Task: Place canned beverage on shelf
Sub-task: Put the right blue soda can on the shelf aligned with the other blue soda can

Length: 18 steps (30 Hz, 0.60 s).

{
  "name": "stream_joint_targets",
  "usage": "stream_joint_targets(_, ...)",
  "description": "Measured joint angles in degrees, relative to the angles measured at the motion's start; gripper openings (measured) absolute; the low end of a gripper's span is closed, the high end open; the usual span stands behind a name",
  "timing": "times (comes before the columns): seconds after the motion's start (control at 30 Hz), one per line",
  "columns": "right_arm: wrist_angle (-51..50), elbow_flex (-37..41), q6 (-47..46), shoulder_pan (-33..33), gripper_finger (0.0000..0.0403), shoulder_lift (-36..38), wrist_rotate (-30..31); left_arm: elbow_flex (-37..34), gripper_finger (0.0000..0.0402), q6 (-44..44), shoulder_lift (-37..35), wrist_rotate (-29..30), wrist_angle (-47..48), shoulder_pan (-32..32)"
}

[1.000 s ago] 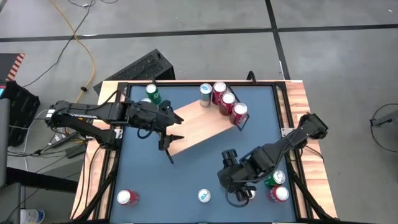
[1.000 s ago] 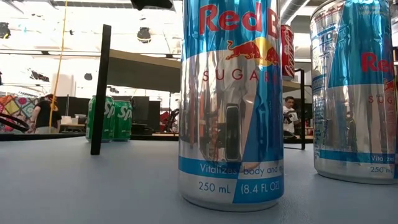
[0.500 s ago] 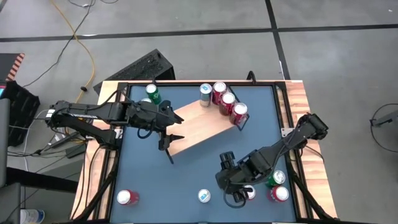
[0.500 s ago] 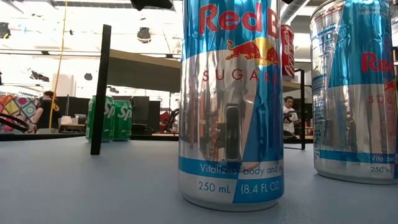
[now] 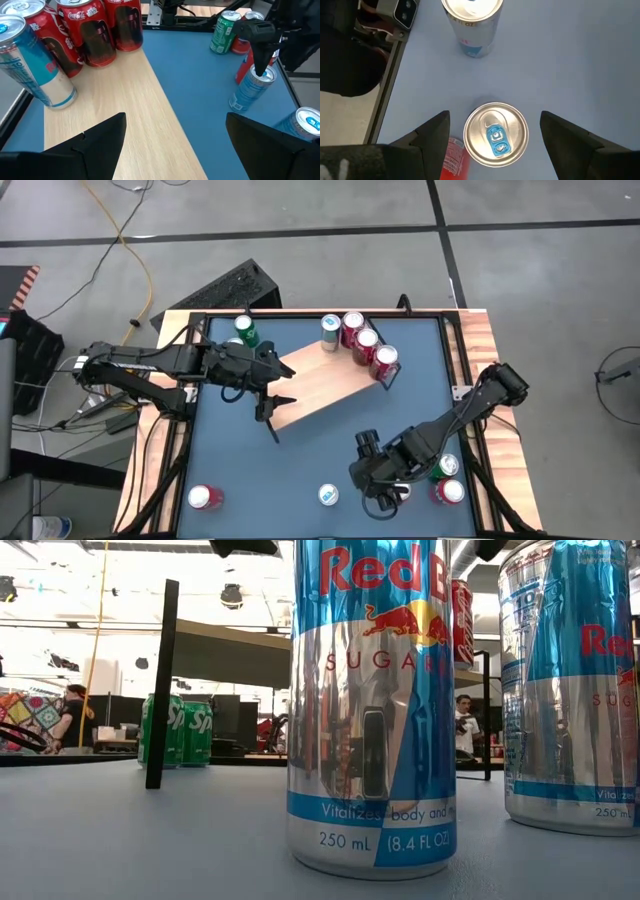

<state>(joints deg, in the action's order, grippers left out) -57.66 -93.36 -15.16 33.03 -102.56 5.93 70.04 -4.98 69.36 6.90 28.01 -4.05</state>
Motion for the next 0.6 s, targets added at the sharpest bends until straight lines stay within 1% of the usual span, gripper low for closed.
stream_joint_targets(0.2,0.0,0.0,-0.3,0.0,0.0291,-0.1,0.0,0.0,0.0329,-0.5,0.0,0.0,0.0,-0.4)
stream_joint_targets(0.43,-0.4,-0.1,0.4,0.1,0.0291,-3.5,0.2,0.0,0.0329,-0.5,0.0,0.0,0.0,-1.4)
stream_joint_targets(0.6,-1.8,0.0,0.5,0.3,0.0291,-3.7,0.2,0.0,0.0329,-0.4,0.0,0.0,-0.1,-1.6)
